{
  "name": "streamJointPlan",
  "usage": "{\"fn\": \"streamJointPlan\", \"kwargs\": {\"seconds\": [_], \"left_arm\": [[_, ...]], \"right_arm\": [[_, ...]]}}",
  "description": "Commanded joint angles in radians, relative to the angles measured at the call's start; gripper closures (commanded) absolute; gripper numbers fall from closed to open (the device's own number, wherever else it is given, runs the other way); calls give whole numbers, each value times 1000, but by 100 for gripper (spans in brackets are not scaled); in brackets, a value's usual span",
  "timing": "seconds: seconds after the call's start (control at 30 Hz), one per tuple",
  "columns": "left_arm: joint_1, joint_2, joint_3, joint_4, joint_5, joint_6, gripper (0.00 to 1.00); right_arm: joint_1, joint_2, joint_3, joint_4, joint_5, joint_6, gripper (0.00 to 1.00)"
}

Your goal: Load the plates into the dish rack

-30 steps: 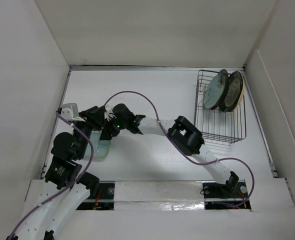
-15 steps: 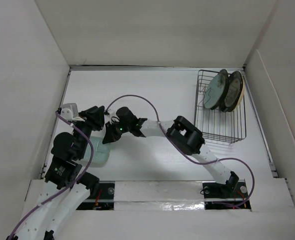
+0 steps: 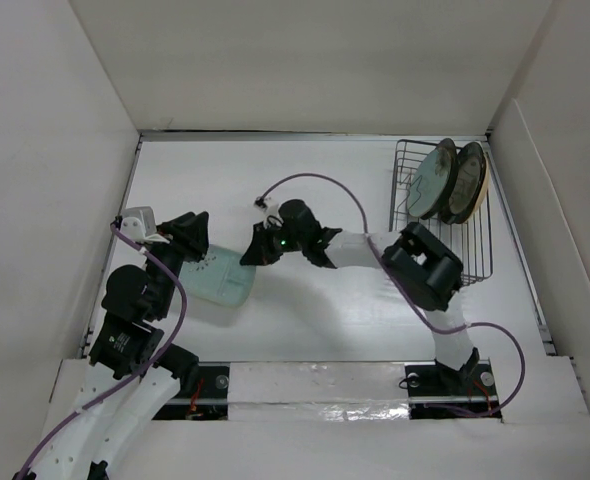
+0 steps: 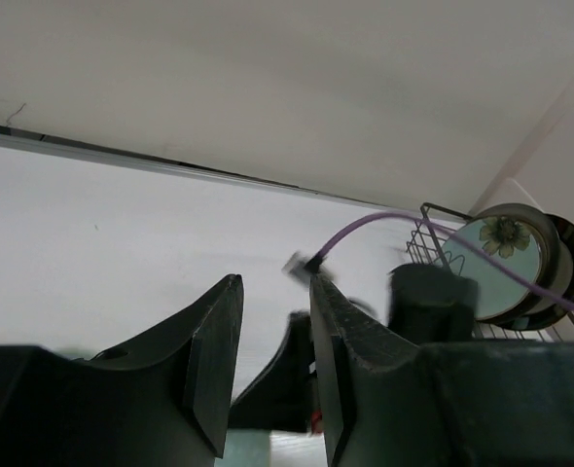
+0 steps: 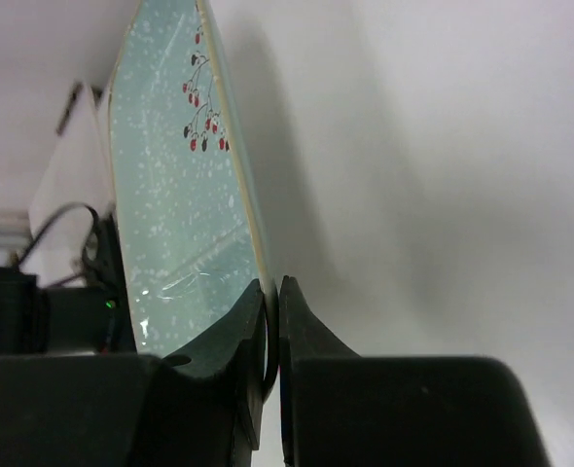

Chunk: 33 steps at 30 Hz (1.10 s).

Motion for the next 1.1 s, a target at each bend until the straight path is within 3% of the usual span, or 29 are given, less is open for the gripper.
{"fn": "streamJointPlan", "kwargs": {"seconds": [0.0,0.13,0.23,0.27,0.43,0.47,0.57,0.8,1.07], "left_arm": [[0,-22,-4,42,-11,7,70],[0,-30,-8,42,11,6,69],[0,-7,-5,42,32,6,67],[0,7,-2,34,36,6,66],[0,10,2,40,90,4,58],[0,8,2,37,91,3,58],[0,1,5,36,117,-4,57],[0,-4,5,48,170,-11,55],[0,-13,1,51,196,-17,54]], "right_arm": [[-85,-294,-17,290,78,82,100],[-173,-504,-83,128,262,4,100],[-234,-653,-106,-14,530,-89,100],[-245,-681,-102,-56,708,-119,100],[-335,-782,-83,-248,1114,-298,100],[-335,-799,-77,-259,1247,-327,100],[-386,-802,-46,-296,1440,-445,100],[-450,-756,36,-389,1572,-631,100],[-487,-689,37,-412,1565,-700,100]]}}
